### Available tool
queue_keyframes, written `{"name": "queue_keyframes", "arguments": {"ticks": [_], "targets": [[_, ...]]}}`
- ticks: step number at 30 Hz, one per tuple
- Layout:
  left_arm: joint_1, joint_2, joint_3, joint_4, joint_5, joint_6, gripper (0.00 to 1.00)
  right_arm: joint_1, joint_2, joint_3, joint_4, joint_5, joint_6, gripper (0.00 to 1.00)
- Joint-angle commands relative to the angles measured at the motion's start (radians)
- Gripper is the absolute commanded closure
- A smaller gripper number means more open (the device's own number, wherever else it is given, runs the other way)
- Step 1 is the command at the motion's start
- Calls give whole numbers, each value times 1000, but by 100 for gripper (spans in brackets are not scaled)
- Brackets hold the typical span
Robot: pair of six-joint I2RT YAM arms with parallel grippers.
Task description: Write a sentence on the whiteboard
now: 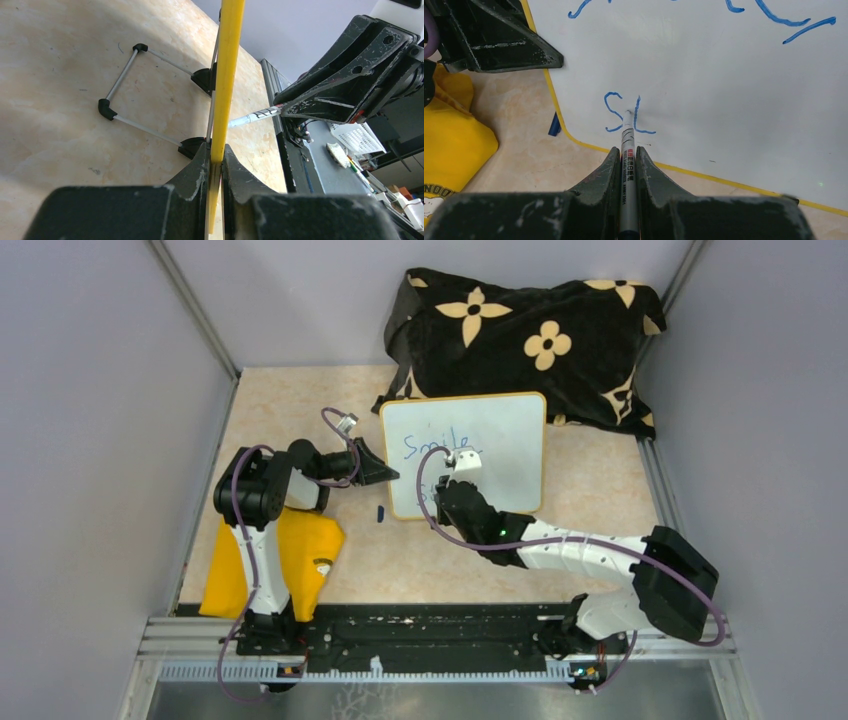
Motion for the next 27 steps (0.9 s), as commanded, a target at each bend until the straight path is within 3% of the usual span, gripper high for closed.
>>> {"name": "queue_keyframes", "arguments": {"ticks": [1, 18, 27], "targets": [[-17, 63, -6, 224, 5, 1, 100, -22, -3, 26, 12, 50, 18, 100], [-17, 60, -7, 221, 5, 2, 100, -33, -69, -27, -18, 56, 31, 100], [-17, 62, -5, 221, 5, 1, 100, -33, -191, -75, 21, 23, 11, 100]]}}
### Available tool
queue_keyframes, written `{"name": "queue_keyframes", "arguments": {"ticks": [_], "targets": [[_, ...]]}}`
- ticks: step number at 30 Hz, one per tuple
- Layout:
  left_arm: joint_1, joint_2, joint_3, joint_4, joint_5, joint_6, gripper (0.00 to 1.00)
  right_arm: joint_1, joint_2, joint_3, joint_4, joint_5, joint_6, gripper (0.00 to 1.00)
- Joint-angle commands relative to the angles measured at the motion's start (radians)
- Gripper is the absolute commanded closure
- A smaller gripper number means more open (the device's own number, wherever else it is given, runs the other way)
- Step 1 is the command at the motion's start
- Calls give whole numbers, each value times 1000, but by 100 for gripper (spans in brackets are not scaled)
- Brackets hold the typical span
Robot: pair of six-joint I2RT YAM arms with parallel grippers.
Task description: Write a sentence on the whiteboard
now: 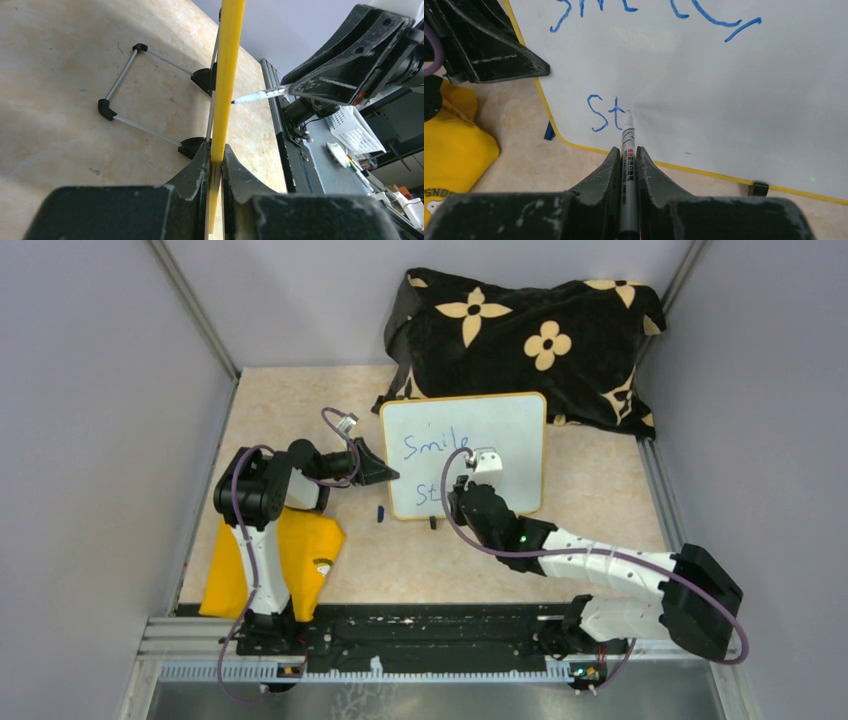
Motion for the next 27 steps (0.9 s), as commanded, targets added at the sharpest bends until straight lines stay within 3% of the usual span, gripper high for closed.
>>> {"name": "queue_keyframes", "arguments": {"ticks": [1, 27], "targets": [[-17, 61, -6, 221, 4, 1, 100, -10, -76, -1, 37, 14, -12, 100], [-16, 61, -8, 218, 4, 3, 100, -16, 8, 50, -8, 62, -9, 100]]}}
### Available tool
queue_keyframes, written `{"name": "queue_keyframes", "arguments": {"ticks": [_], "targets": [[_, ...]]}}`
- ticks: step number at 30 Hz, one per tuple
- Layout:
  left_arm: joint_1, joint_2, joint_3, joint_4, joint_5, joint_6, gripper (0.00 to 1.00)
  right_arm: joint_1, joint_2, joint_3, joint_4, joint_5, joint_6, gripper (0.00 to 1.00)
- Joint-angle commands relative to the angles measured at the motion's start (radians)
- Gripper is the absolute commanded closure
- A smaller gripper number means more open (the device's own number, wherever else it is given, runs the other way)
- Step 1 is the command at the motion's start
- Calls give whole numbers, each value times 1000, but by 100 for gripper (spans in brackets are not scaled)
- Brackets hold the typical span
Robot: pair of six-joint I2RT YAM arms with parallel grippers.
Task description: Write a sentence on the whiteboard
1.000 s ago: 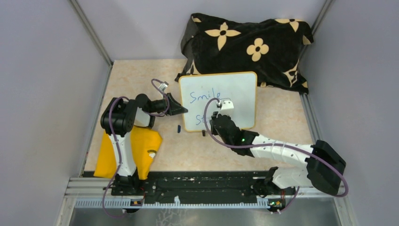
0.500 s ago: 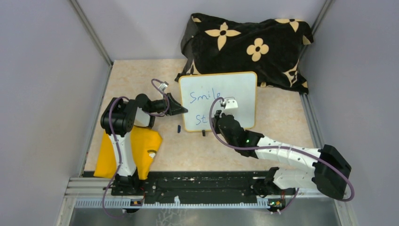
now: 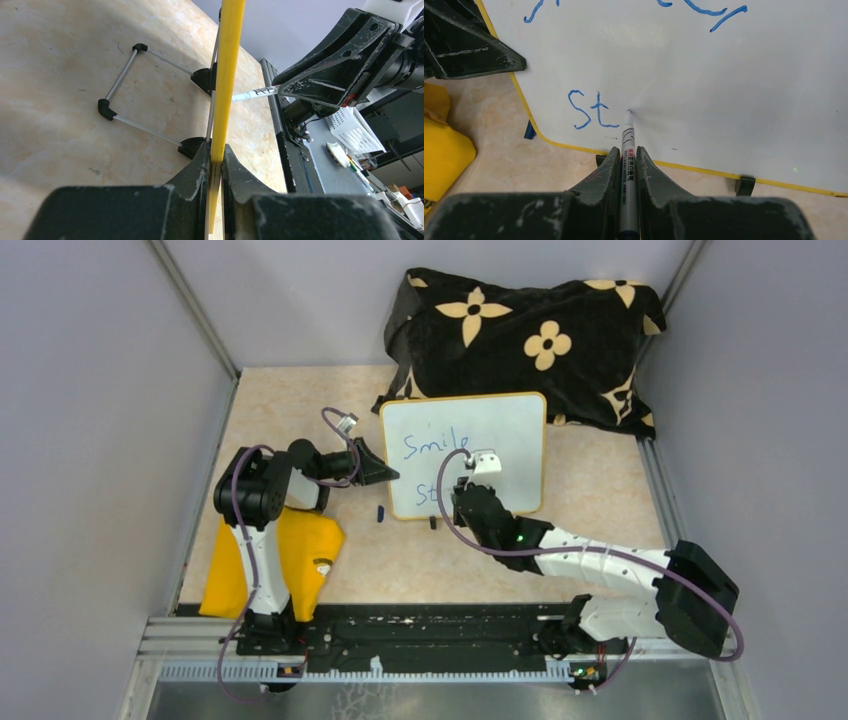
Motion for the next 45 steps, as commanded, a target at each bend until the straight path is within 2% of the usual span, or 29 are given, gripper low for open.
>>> {"name": "queue_keyframes", "arguments": {"ticks": [1, 21, 45], "targets": [[-17, 61, -8, 218, 3, 2, 100, -15, 12, 54, 15, 25, -3, 100], [-17, 62, -6, 216, 3, 2, 100, -16, 67, 56, 21, -28, 3, 100], [-17, 61, -7, 215, 4, 4, 100, -16, 13, 3, -32, -9, 11, 100]]}}
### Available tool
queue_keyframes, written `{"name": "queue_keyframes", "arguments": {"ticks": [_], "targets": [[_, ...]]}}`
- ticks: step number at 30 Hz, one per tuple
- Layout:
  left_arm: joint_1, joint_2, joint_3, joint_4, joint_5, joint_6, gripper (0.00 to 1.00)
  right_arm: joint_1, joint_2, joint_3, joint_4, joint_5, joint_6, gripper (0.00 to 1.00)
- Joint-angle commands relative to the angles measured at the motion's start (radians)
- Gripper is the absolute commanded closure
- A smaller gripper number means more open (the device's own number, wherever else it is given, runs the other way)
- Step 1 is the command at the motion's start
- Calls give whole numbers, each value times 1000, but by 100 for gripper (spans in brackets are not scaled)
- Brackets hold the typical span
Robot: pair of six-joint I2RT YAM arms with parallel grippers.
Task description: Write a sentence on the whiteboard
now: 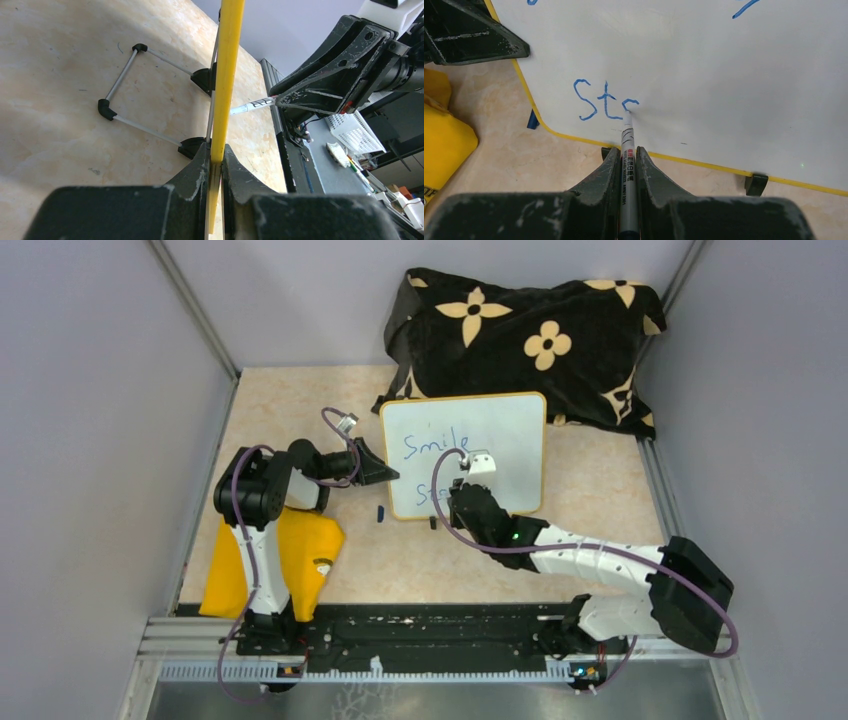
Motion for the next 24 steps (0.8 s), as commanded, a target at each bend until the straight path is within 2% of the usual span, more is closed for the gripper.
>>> {"name": "queue_keyframes", "arguments": {"ticks": [1, 24], "targets": [[-17, 62, -7, 215, 6, 4, 100, -13, -27, -16, -11, 34, 0, 100], [-22, 59, -7, 209, 7, 6, 100, -43, -30, 40, -11, 52, -42, 100]]}}
